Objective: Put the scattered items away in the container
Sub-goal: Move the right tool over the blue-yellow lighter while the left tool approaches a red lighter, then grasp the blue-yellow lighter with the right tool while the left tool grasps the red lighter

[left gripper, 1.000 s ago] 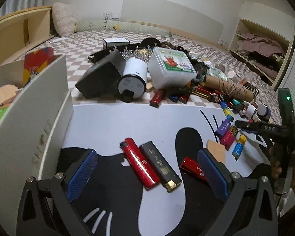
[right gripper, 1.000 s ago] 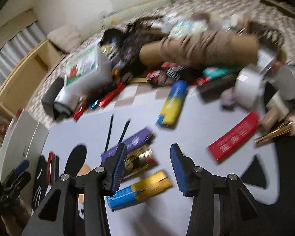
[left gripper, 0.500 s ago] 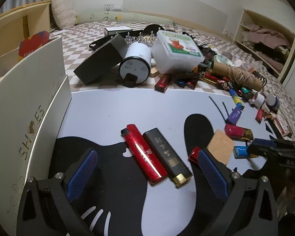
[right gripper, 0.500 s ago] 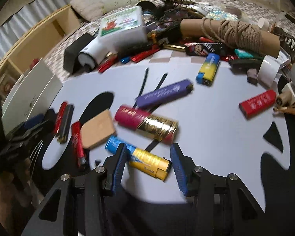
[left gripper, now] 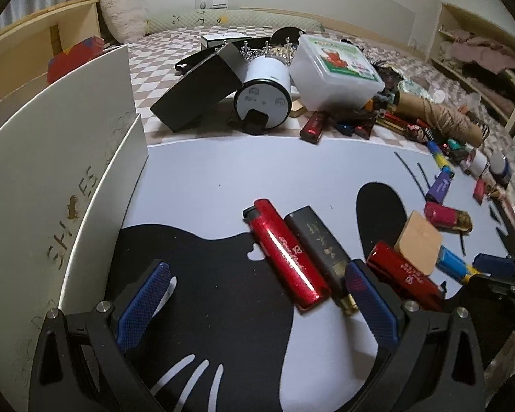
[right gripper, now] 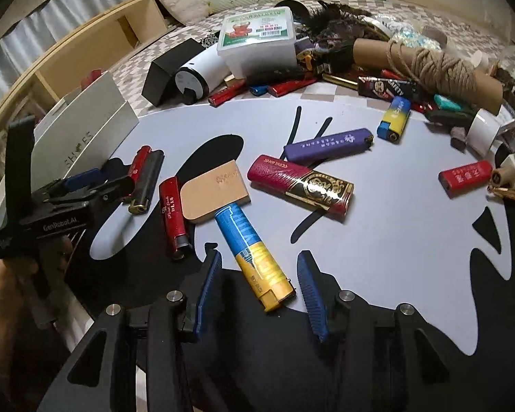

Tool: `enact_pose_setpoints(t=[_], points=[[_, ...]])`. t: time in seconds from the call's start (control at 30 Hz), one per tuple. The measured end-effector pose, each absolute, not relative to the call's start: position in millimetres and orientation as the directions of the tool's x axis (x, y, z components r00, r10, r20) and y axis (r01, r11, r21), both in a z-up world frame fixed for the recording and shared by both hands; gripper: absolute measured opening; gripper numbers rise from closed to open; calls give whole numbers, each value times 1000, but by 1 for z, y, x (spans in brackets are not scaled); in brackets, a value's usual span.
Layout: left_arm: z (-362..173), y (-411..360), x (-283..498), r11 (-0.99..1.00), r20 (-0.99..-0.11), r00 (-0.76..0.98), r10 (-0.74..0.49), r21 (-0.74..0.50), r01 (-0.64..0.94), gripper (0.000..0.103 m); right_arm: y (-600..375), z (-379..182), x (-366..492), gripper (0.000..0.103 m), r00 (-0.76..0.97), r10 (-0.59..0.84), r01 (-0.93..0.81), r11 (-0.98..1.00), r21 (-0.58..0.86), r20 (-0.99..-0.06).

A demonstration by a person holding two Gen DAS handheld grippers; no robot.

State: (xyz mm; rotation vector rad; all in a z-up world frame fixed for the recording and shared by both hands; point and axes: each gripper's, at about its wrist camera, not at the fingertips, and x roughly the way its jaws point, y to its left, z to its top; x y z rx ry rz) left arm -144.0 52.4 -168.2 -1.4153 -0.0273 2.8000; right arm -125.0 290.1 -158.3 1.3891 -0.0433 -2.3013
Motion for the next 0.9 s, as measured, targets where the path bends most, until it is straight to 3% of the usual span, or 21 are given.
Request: enact_pose_setpoints(t=[0.4,0.47,0.67,0.9], points=[[-173,68,-151,-958,-779,-582,-232,285,1,103,291,-159,-127,47,-382,-413,353,-892,282,-827],[-173,67,-153,-964,-781,-586,-214,266,-3,103,292,-159,-128,47,-379,-422,350,-889,294,-823],[-182,55,-172,-999,-838,-544,-37,39,8,103,290,-161,-130,47,-395,-413,351,-893,280,-821],[-183,55,-169,-1000,-831,-556,-6,-1,12,101,279,-165,-125,47,-446,-341,391,-906,163,-827]])
